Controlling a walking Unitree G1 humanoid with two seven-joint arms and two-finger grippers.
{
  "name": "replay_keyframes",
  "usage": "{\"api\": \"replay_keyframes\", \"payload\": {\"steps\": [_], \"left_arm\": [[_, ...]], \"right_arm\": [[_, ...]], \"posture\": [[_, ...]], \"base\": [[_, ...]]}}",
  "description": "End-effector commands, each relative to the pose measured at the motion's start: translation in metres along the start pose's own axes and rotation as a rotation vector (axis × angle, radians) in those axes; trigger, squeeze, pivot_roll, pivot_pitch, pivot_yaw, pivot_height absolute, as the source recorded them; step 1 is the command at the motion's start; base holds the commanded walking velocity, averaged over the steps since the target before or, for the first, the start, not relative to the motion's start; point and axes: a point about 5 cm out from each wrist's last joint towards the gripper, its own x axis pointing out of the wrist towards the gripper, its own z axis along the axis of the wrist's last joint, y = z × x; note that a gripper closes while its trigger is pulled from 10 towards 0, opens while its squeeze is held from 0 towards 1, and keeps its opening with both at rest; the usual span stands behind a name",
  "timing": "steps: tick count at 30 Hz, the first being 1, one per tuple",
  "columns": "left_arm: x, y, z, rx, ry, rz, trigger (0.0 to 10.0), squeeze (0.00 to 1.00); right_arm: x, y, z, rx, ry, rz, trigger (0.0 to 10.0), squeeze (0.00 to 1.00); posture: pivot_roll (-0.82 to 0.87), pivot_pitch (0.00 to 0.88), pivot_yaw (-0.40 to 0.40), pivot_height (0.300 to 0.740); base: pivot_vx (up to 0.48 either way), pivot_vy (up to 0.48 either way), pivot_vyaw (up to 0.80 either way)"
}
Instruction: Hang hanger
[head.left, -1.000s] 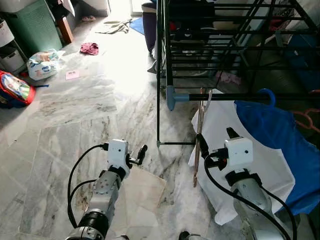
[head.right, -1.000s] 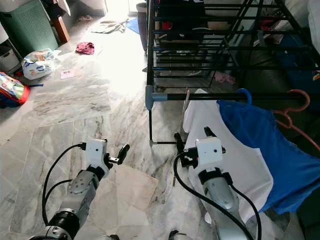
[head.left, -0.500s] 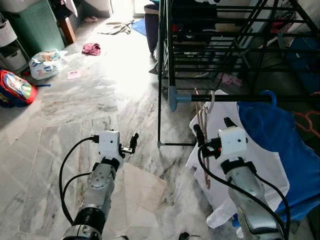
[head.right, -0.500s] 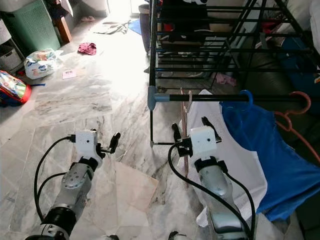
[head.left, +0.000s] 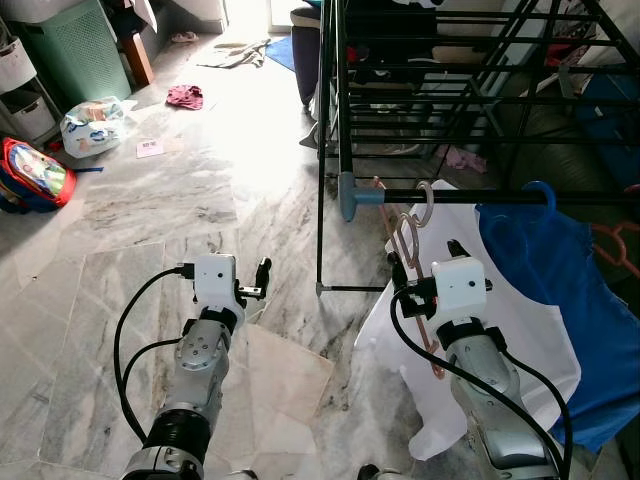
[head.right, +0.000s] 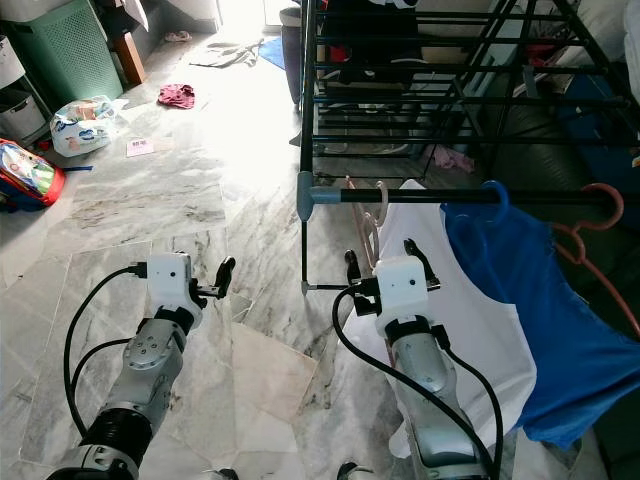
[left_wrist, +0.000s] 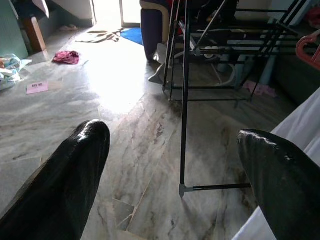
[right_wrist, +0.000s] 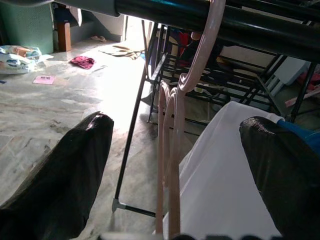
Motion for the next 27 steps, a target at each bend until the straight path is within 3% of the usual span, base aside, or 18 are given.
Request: {"api": "replay_keyframes", "payload": {"steps": [1,13,27], "left_arm": [[0.003,-0.001,0.006,0.010,-0.010,0.001,10.0,0.00],[0.001,0.004,0.007,0.027,-0.008,0.014,10.0,0.00],[0.002,0.001,0.008,0.022,-0.002,0.023,10.0,0.00]], "right_arm": [[0.000,0.000,0.000,0.017,0.003,-0.002,10.0,0.00],[0.009,0.006,0.003,0.033,-0.008,0.014,10.0,0.00],[0.011,0.004,0.001,0.036,-0.001,0.023,10.0,0.00]], "posture": [[0.03,0.132,-0.008,0.740],[0.06,0.136,-0.013,0.740],[0.06,0.131,-0.027,0.740]], "base": [[0.000,0.000,0.00],[0.000,0.000,0.00],[-0.296,0.000,0.00]]}}
